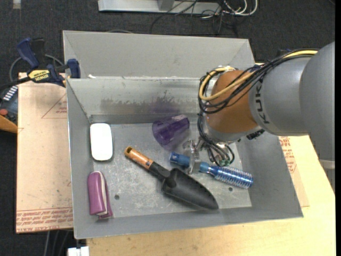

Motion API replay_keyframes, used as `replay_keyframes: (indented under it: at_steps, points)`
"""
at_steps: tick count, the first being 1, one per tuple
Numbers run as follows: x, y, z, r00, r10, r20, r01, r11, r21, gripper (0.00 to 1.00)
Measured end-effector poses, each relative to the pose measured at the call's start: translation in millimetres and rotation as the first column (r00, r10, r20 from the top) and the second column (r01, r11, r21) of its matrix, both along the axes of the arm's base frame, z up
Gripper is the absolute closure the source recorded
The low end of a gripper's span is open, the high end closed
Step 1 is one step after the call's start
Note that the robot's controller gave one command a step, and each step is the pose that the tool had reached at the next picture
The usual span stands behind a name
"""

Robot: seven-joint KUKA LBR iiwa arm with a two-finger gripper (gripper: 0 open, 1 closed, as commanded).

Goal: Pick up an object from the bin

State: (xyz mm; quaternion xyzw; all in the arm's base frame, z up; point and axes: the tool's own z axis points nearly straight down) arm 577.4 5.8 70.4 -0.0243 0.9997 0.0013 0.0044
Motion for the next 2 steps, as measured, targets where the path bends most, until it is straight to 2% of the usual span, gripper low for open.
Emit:
replay_keyframes:
  at_steps: [2]
  points:
    - [0.0,0.2,0.0,1.0,0.001,0.0,-0.001,1.0,0.0,1.0]
